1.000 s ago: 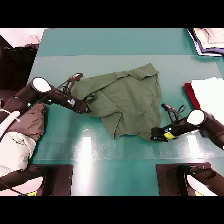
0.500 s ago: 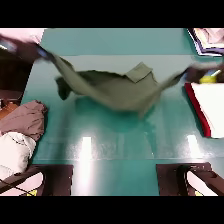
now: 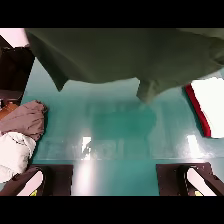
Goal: Fold the shirts.
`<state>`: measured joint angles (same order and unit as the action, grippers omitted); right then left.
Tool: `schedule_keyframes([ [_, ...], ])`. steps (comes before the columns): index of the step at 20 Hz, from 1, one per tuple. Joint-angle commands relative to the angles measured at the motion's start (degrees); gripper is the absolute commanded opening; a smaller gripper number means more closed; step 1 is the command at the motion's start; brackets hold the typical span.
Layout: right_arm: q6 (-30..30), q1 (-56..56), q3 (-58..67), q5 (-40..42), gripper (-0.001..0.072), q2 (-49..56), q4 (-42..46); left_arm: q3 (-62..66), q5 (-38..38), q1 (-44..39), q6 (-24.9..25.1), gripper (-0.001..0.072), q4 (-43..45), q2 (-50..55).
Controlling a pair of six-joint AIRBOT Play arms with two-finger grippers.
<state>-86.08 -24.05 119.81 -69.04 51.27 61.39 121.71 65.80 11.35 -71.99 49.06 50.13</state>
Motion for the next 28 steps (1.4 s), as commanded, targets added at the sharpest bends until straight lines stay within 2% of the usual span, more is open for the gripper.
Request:
schedule_keyframes([
  [1,0.9,-6.21,-1.07,4.33,0.0018,-5.97,0.15,0.9,-6.84,0.24,-0.04,0.0024,0.79,-6.62],
  [4,0.92,-9.53,-4.96,2.71,0.0017,-7.82,0.07,-0.81,-4.31,0.22,-2.16,0.0024,5.62,-6.14],
  [7,0.42,-9.86,1.73,-9.33,0.0017,0.79,-2.1,-8.9,-1.07,0.24,-5.73,0.0023,9.49,-2.32],
  [9,-0.59,-9.86,4.02,-17.7,0.0017,8.44,-4.76,-13.68,4.15,0.22,-6.14,0.0024,8.94,2.84],
  [12,-2.05,-5.99,-5.22,-24.85,0.0017,17.05,-5.6,-17.31,15.74,0.22,-7.34,0.0024,8.44,14.36],
  [15,-2.69,1.2,-15.32,-27.04,0.0017,24.65,1.05,-19.47,23.34,0.22,-7.37,0.0025,8.41,25.99],
  [17,-4.15,5.64,-18.86,-24.98,0.0017,29.7,4.9,-20.68,22.56,-0.28,-7.39,0.0024,8.48,32.74],
  [19,-4.59,9.14,-19.91,-18.53,0.0017,34.36,6.38,-20.7,18.49,-0.66,-7.06,0.0025,8.41,38.4],
  [20,-4.81,10.51,-19.67,-14.71,0.0017,36.3,7.06,-20.7,15.06,-1.07,-6.69,0.0025,8.39,40.57],
  [25,-4.96,17.16,-17.49,9.44,0.0017,43.06,9.31,-20.7,-4.31,-3.39,1.29,0.0024,8.2,43.91],
  [28,-4.94,19.21,-17.49,18.18,0.0017,45.05,10.14,-20.7,-12.13,-4.7,4.11,0.0025,8.39,43.91],
])
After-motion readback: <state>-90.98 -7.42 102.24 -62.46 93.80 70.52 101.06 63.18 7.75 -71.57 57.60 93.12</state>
